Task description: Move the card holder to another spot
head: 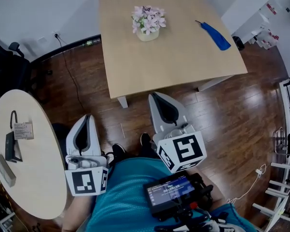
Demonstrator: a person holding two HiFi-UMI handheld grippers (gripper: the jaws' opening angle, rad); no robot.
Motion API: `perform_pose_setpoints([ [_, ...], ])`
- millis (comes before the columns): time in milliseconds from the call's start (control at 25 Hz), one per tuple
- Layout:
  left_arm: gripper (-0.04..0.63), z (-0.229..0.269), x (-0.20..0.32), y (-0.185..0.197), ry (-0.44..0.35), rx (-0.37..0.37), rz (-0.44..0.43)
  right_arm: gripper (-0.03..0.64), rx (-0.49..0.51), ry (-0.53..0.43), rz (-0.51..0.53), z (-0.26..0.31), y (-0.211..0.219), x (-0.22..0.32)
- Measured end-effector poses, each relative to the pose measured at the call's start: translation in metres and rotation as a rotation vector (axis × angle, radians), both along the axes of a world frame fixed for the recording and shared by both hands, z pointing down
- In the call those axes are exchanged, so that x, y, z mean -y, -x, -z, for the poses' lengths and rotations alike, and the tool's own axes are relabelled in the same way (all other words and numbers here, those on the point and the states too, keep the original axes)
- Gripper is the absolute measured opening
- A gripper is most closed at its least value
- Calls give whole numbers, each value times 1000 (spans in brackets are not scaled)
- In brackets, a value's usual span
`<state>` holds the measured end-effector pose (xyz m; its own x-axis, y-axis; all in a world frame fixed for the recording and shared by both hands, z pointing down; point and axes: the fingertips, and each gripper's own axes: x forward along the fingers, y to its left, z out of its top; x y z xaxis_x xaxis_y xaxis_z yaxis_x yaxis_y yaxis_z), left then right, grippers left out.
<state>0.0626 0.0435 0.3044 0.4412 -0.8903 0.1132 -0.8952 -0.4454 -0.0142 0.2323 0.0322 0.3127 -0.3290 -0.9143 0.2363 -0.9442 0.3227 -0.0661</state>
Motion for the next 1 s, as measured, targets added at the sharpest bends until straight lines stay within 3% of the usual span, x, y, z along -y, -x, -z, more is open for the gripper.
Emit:
perform_pose_setpoints([
  [1000, 14, -10, -18, 10, 10, -16, 8, -11, -31, 7, 12, -3, 16, -27],
])
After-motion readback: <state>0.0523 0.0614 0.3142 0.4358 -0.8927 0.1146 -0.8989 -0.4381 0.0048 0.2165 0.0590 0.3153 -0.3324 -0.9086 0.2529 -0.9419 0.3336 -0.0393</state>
